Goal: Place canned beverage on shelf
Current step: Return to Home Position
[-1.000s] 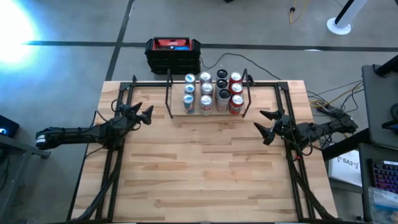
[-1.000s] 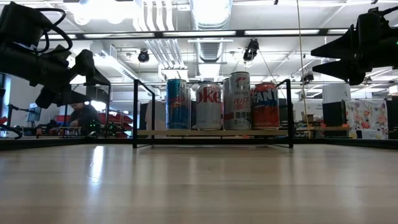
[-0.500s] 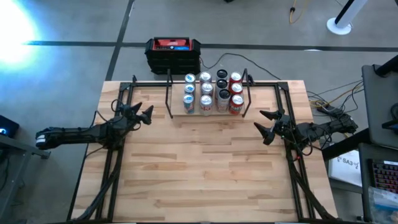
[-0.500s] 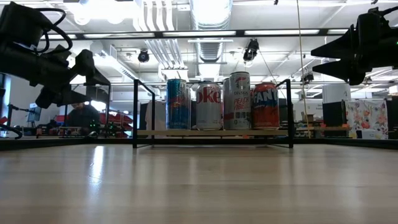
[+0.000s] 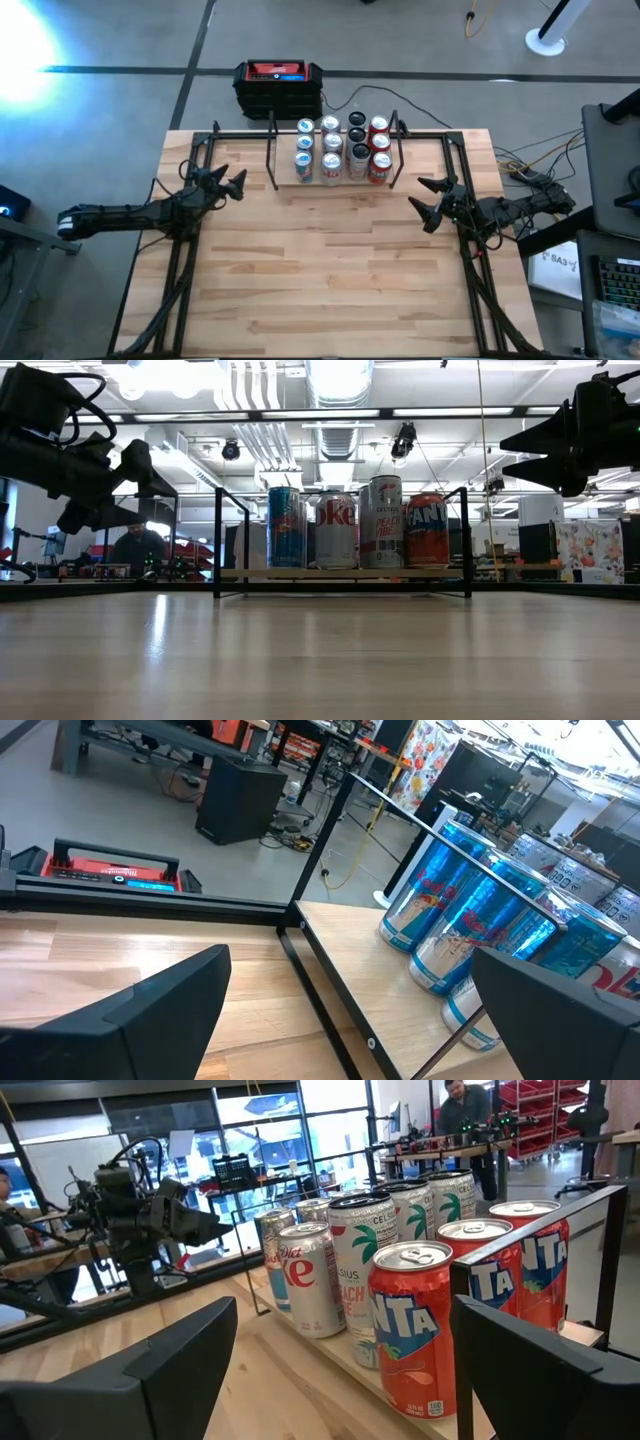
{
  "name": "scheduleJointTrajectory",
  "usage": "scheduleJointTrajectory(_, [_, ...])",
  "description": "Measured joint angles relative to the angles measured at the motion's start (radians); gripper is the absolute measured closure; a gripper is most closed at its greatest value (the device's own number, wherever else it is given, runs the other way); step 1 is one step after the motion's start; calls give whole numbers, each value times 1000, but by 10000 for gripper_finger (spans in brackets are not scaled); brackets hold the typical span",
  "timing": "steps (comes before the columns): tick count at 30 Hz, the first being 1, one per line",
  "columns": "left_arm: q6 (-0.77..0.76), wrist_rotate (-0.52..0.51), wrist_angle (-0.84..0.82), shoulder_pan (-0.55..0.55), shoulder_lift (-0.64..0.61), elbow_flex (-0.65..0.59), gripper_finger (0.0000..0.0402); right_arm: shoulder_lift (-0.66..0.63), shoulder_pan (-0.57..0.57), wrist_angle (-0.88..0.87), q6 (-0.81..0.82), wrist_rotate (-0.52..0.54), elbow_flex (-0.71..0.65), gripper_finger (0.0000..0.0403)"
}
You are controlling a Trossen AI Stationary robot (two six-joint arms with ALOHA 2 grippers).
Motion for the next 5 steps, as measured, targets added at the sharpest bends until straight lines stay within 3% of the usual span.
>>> scheduleJointTrajectory(5, [0,0,0,0,0,0,3,0,0,0,0,0,0,54])
